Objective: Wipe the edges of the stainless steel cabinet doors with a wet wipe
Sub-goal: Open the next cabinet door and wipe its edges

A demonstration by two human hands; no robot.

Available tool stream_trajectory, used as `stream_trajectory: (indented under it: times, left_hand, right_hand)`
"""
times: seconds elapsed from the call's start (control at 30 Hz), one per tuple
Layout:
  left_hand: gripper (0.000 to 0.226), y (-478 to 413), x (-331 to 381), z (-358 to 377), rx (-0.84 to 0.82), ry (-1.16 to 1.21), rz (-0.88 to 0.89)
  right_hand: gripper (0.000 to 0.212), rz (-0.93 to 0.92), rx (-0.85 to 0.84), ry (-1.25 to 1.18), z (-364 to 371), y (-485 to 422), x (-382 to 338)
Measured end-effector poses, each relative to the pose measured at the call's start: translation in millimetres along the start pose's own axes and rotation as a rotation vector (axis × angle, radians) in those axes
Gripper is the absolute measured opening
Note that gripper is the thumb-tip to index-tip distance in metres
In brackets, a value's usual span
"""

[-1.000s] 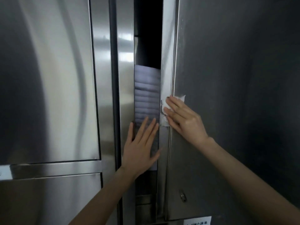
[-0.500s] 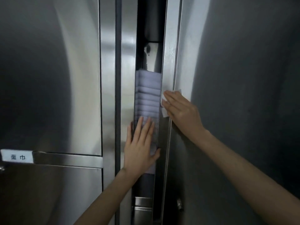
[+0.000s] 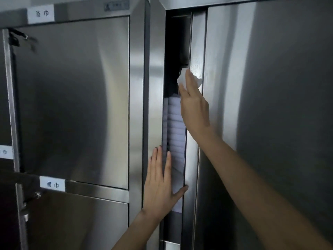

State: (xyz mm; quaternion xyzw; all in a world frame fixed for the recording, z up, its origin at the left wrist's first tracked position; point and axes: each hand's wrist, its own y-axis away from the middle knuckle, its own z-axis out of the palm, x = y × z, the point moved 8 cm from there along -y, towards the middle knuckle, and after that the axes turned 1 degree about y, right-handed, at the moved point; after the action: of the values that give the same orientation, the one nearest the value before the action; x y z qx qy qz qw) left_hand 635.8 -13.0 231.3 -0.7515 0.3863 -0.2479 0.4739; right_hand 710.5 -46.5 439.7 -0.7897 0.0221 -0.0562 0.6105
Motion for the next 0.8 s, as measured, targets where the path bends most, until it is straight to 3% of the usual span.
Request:
stream_trajectory:
  times: [0.13, 0.33, 0.6, 0.8]
  left_hand:
    - [0.094, -8, -15, -7, -0.035, 0.046, 0.085]
    - [0.081, -76, -32, -42, 0.052, 0.091, 0.202]
    - [0.075, -119, -42, -40, 0.093, 0.027, 0.294]
    - [0.074, -119, -42, -39, 0.195, 0.140, 0.370]
  right_hand:
    - [0.043, -0.060, 0.045, 0.070, -4, 11, -3]
    - [0.035, 0.070, 0.053, 0.154, -30, -69, 8]
    - [0.024, 0.015, 0.110, 0.205, -43, -60, 6]
    - [0.020, 0.115, 0.214, 0.187, -58, -116, 11]
